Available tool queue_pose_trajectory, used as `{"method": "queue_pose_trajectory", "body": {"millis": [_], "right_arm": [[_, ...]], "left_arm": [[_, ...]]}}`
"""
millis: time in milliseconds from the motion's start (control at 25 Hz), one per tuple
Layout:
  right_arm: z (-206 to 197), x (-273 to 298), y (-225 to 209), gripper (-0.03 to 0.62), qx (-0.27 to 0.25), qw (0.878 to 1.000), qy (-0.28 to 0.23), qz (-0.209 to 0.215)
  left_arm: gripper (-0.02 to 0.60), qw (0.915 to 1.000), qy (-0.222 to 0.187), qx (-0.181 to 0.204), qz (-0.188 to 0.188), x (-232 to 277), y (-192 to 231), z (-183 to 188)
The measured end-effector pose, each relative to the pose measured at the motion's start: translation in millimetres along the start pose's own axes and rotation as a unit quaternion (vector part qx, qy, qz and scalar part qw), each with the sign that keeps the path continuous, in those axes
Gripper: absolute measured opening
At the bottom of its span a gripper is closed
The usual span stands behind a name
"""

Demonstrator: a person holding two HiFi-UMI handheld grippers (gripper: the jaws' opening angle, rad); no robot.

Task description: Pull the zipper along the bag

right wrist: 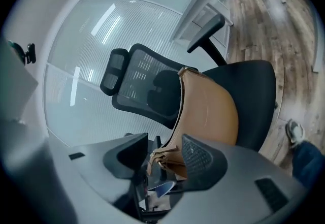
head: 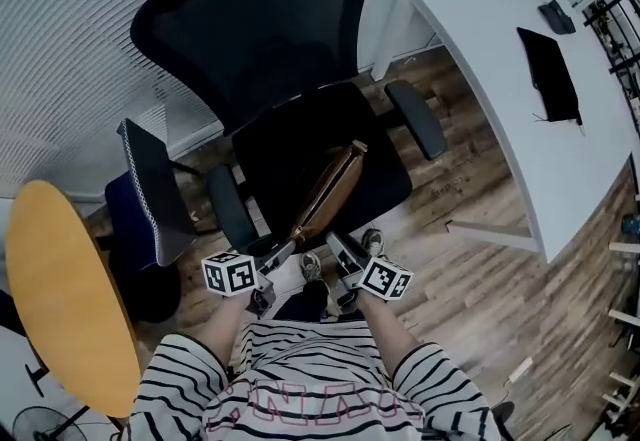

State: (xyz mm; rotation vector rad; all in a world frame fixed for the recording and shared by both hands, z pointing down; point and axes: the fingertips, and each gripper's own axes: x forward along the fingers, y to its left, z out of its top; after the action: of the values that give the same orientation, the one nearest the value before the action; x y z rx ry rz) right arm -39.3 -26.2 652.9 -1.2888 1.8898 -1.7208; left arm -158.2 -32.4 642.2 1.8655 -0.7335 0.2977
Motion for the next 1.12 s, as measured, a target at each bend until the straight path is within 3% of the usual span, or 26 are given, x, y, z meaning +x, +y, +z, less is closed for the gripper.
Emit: {"method": "queue_pose_trajectory", "body": {"millis": [120, 280, 520, 760, 1120], "right_arm": [[-3.5, 10.1, -6.9, 0.213, 0.056, 0.998, -0.003, 0.023], [-7.5, 22.4, -16.2, 0.209, 0.110, 0.993, 0.001, 0.051], [-10.4, 34.3, -27.8, 0.206, 0.158, 0.985, 0.003, 0.072], [-10.8, 45.6, -28.7, 0.206, 0.179, 0.978, -0.016, 0.108], [-17.6, 45.8, -35.4, 0.201, 0.257, 0.958, -0.052, 0.112]], "left_arm": [[0.207, 0.9989, 0.015, -0.042, -0.013, 12.4, 4.2, -10.5], [0.198, 0.9972, 0.022, -0.070, -0.012, 19.3, 7.6, -19.5], [0.072, 0.9925, -0.013, -0.119, -0.025, 22.0, 6.2, -17.5], [0.045, 0.9895, -0.020, -0.137, -0.043, 22.1, 8.4, -21.9], [0.044, 0.9917, -0.008, -0.122, -0.041, 22.2, 12.4, -28.5]]}}
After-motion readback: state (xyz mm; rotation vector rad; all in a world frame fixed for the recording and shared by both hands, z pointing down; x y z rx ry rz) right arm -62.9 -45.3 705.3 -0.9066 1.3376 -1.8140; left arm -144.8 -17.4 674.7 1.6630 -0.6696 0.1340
